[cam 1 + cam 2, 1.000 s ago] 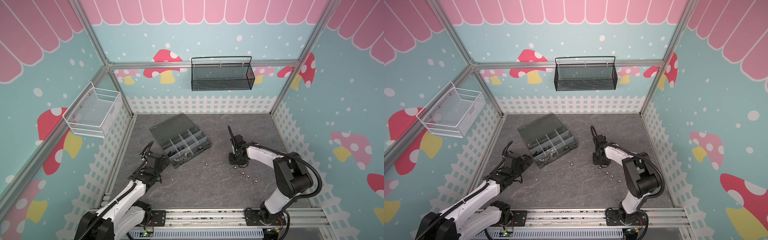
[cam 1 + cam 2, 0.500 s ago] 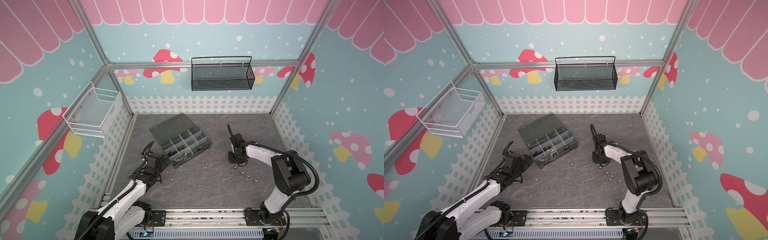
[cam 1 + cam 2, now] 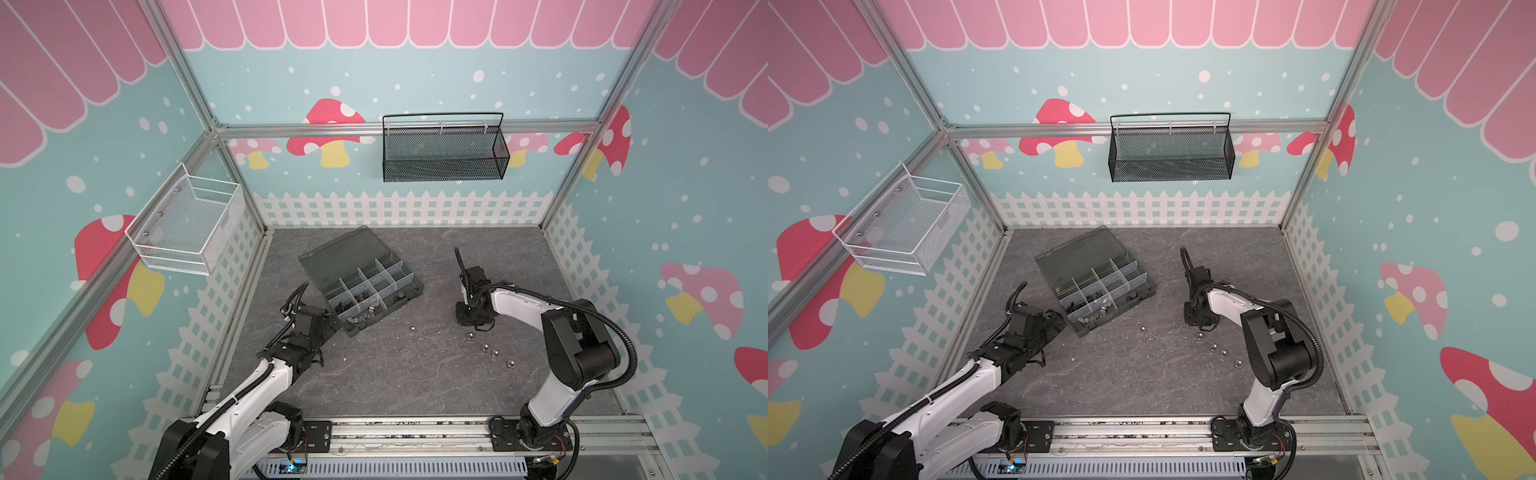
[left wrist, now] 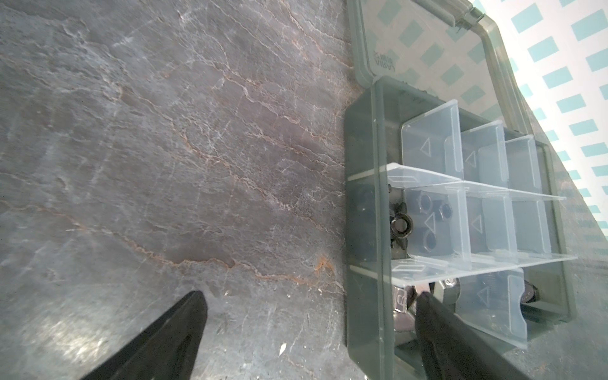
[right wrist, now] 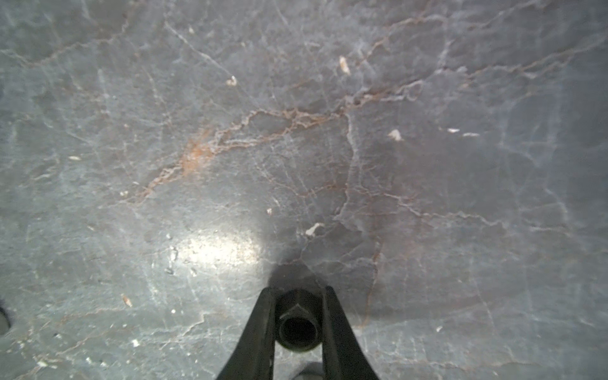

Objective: Sort the screws and nuts into containers
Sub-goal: Pick up the nut from the center of the table, then place the nut into the container.

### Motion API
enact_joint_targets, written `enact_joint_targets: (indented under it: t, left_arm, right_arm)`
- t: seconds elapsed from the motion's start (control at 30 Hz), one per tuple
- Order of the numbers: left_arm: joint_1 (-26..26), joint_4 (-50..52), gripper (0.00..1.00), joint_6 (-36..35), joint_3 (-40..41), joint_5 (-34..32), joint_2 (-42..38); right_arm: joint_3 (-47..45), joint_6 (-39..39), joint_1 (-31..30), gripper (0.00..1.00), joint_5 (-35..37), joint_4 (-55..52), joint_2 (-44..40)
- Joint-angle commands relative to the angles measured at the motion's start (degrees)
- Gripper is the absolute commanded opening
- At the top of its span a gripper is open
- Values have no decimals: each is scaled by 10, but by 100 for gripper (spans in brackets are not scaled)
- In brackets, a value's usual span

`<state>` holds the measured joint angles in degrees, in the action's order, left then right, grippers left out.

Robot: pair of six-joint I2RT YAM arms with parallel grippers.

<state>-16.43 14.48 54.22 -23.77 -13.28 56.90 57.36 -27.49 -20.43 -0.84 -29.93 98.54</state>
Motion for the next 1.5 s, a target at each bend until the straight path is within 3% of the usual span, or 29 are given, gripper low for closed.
enact_joint_targets:
  t: [0.0,0.23,0.4,0.8,1.0,1.23,1.33,1.47]
  left_arm:
    - [6,0,100,5,-12,-10,1]
    - [5,-1,100,6,-9,-10,0]
    - [6,0,100,6,-8,-10,-2]
    - [7,-2,100,6,-6,-7,-7]
    - [7,-2,100,5,-5,-6,-8]
    - [7,-4,100,6,-6,-6,-12]
    - [8,-1,100,7,-6,-8,-14]
    - [13,8,100,7,-4,-15,-26]
  right_arm:
    - [-2,-6,-11,5,-22,-17,-19]
    - [45,-13,-62,4,-13,-24,-33]
    - [128,-10,-133,3,24,-33,-6]
    - [414,39,-249,2,27,-15,184]
    - [543,66,-274,2,19,-24,285]
    - [632,99,-284,2,17,-27,363]
    - [660,105,-284,5,21,-36,386]
    - [678,109,-284,20,25,-45,401]
